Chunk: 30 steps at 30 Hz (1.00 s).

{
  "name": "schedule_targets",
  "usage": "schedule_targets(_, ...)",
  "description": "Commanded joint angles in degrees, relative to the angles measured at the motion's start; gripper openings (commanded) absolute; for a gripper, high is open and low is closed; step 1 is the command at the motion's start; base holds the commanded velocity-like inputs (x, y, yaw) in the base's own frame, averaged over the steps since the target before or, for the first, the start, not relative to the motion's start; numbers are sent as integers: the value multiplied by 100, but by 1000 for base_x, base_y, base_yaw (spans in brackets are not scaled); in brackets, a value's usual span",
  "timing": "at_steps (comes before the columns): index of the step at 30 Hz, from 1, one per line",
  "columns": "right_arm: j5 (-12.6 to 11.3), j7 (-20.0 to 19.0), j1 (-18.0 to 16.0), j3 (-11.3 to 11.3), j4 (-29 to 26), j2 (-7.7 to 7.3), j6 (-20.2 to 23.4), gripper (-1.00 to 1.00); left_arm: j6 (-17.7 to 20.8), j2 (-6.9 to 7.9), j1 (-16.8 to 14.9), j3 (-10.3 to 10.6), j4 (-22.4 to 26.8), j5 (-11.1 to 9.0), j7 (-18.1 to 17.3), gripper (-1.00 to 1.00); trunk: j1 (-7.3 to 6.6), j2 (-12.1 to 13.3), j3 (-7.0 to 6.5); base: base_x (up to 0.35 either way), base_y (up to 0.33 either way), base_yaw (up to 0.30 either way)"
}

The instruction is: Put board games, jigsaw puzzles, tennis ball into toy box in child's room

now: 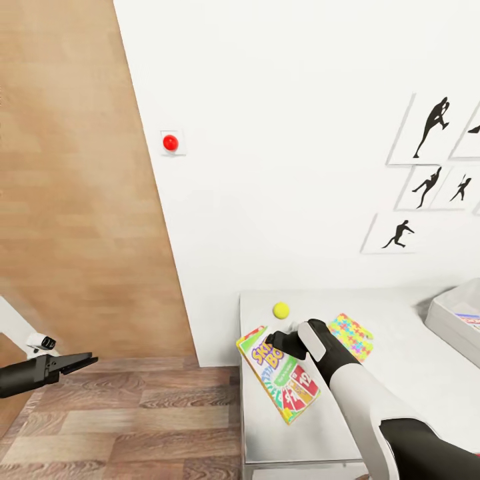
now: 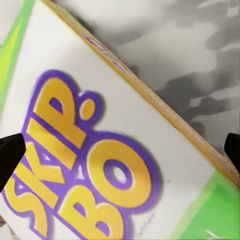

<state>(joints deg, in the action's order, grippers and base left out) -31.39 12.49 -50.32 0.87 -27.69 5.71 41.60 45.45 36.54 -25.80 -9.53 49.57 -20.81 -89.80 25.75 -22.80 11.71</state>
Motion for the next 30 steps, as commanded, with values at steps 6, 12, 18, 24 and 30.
schedule_targets(6, -60, 52, -4, 9, -9, 0, 15, 100, 61, 2, -4, 4, 0, -2, -20, 100, 3, -12, 12, 0, 87, 0)
schedule_targets(12, -60, 52, -4, 9, -9, 0, 10, 100, 61, 2, -4, 4, 0, -2, -20, 100, 3, -12, 12, 0, 126, 0)
schedule_targets(18, -60, 52, -4, 9, -9, 0, 12, 100, 61, 1, -4, 5, 0, -2, -20, 100, 3, -12, 12, 0, 183, 0)
schedule_targets(24, -60, 52, -4, 9, -9, 0, 8, 100, 61, 0, -4, 9, 0, -4, -20, 100, 3, -12, 12, 0, 135, 0)
schedule_targets(30, -60, 52, -4, 9, -9, 0, 10, 100, 61, 0, -4, 4, 0, -7, -20, 100, 3, -12, 12, 0, 61, 0)
